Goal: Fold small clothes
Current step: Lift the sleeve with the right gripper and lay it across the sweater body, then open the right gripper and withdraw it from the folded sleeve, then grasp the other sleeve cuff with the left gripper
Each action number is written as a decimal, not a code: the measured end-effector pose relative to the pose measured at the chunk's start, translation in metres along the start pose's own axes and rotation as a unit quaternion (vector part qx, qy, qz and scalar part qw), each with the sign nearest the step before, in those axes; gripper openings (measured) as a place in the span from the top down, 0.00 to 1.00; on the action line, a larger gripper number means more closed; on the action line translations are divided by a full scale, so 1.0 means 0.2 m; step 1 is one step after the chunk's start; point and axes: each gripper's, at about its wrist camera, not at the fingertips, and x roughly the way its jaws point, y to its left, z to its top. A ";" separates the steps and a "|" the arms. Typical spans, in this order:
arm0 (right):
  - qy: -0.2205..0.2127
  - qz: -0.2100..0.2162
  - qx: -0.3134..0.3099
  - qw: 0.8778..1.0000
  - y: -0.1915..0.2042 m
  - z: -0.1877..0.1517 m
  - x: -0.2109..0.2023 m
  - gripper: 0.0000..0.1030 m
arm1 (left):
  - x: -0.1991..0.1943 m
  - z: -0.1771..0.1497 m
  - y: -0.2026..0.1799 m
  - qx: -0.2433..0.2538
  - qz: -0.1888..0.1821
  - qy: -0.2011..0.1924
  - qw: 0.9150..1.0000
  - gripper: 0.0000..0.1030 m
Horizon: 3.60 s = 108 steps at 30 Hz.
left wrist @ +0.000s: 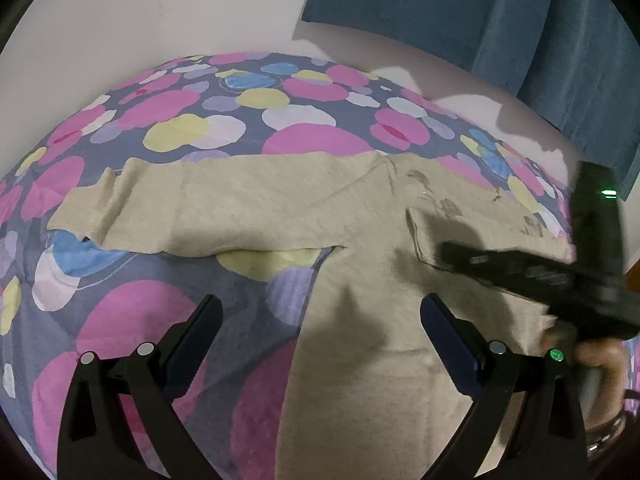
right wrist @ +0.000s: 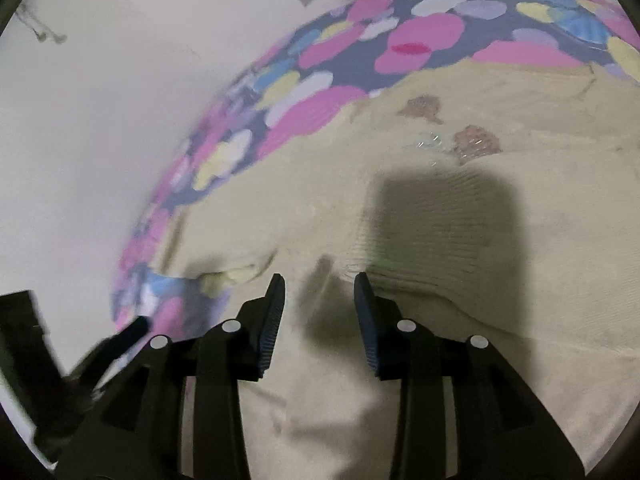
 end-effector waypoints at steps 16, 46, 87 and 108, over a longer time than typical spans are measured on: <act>-0.154 -0.147 0.227 0.950 -1.39 0.24 -0.90 0.57 | 0.08 -0.02 -0.04 -0.001 -0.015 0.011 1.000 0.05; -0.180 -0.116 0.197 0.957 -1.22 -0.26 -1.14 0.54 | 0.08 -0.05 0.06 -0.007 0.001 0.017 1.000 0.05; -0.169 -0.215 0.159 0.949 -1.11 -0.69 -1.27 0.05 | 0.15 -0.13 0.44 -0.070 0.010 0.033 0.997 0.04; -0.169 -0.216 0.159 0.948 -1.11 -0.69 -1.27 0.05 | 0.01 0.07 1.02 -0.184 -0.051 -0.003 0.982 0.05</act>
